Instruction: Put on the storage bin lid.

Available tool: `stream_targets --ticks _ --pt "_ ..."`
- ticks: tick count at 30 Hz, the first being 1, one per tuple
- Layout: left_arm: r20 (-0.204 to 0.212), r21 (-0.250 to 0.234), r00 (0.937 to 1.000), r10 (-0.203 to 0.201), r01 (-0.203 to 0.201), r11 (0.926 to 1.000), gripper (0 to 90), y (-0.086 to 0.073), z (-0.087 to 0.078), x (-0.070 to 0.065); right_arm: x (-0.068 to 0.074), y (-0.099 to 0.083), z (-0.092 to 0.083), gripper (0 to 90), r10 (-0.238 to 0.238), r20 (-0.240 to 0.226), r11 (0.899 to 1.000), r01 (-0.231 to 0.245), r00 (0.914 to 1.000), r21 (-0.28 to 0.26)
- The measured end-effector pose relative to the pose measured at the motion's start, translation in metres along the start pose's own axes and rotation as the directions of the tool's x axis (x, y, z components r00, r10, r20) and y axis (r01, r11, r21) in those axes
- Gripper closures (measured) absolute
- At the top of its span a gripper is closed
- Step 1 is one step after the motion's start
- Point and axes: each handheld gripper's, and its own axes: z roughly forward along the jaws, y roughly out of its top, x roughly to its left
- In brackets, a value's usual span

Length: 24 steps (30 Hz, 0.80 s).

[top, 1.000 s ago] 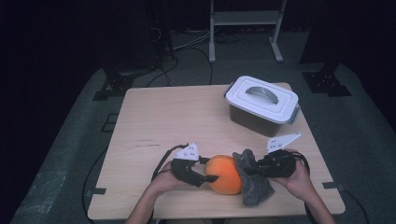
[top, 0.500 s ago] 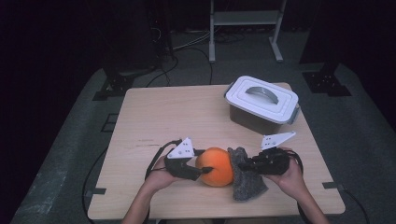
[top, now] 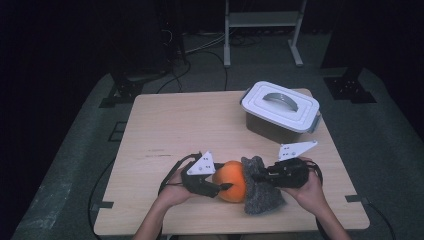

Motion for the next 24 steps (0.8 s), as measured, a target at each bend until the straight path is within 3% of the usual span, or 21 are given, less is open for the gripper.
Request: stream_targets --ticks 2,7,12,15,18,24 --pt "-0.011 -0.017 0.9998 -0.017 0.017 0.9997 40.0 -0.001 -0.001 0.002 -0.005 -0.004 0.002 77.9 0.016 -0.013 1.0 -0.016 0.9998 0.0" --pt "-0.006 -0.01 0.9996 -0.027 0.027 0.9996 40.0 -0.002 -0.005 0.004 -0.016 -0.014 0.006 77.7 0.05 0.007 0.998 -0.05 0.9987 0.044" --pt "0.014 -0.01 0.9996 -0.026 0.026 0.9996 39.7 0.002 -0.004 0.001 -0.003 -0.002 -0.002 77.5 0.007 -0.001 1.0 -0.007 1.0 -0.02" --pt "0.012 0.003 0.9995 -0.028 0.028 0.9996 38.2 0.0 0.0 0.0 0.0 -0.002 0.0 77.6 -0.004 0.011 1.0 0.004 0.9999 -0.001" --pt "0.024 0.001 0.9987 -0.045 0.045 0.999 24.8 0.0 0.008 -0.001 -0.007 -0.009 0.008 78.0 0.017 0.008 0.999 -0.018 0.9998 0.05" --pt "0.017 -0.026 0.9968 -0.078 0.078 0.9966 10.8 -0.001 0.006 0.004 -0.016 -0.018 0.009 78.1 0.045 -0.01 0.997 -0.044 0.9989 0.06"
